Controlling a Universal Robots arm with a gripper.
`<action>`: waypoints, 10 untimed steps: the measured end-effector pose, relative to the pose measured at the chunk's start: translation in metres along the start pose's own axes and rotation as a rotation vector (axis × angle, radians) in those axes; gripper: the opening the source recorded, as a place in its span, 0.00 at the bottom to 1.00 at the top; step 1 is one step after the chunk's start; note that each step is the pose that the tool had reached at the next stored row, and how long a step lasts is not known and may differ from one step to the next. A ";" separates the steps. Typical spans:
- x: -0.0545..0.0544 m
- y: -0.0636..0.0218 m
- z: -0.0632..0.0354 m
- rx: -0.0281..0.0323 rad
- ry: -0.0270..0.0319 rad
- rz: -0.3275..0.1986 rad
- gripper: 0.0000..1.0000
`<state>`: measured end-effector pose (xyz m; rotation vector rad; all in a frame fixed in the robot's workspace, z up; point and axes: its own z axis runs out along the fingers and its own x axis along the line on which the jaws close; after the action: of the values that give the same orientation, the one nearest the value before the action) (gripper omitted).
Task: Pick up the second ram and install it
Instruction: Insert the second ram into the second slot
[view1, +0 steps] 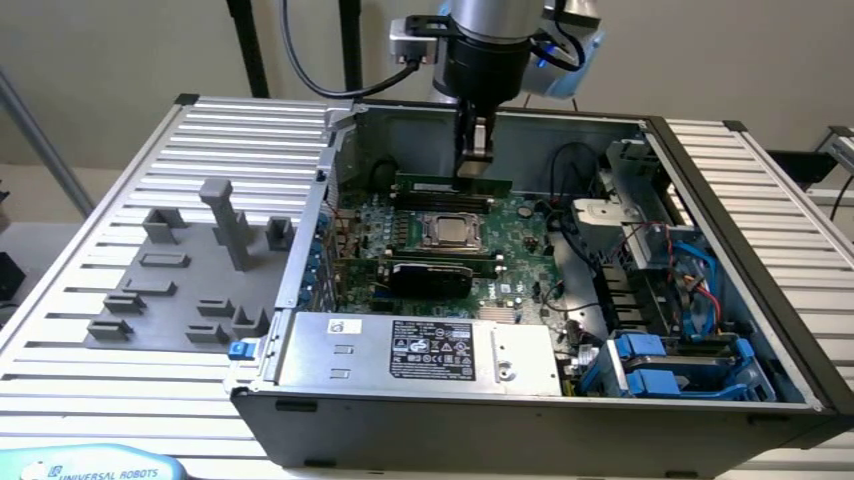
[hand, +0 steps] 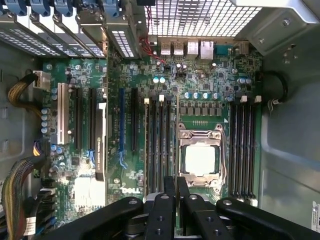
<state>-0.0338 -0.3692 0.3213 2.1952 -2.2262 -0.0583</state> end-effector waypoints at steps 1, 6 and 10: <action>0.000 0.0000 0.0020 0.0000 0.0000 0.000 0.13; 0.000 -0.0002 0.0110 0.0000 0.0000 0.000 0.13; 0.001 -0.0003 0.0183 0.0000 0.0000 0.000 0.13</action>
<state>-0.0342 -0.3698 0.3030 2.1949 -2.2265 -0.0583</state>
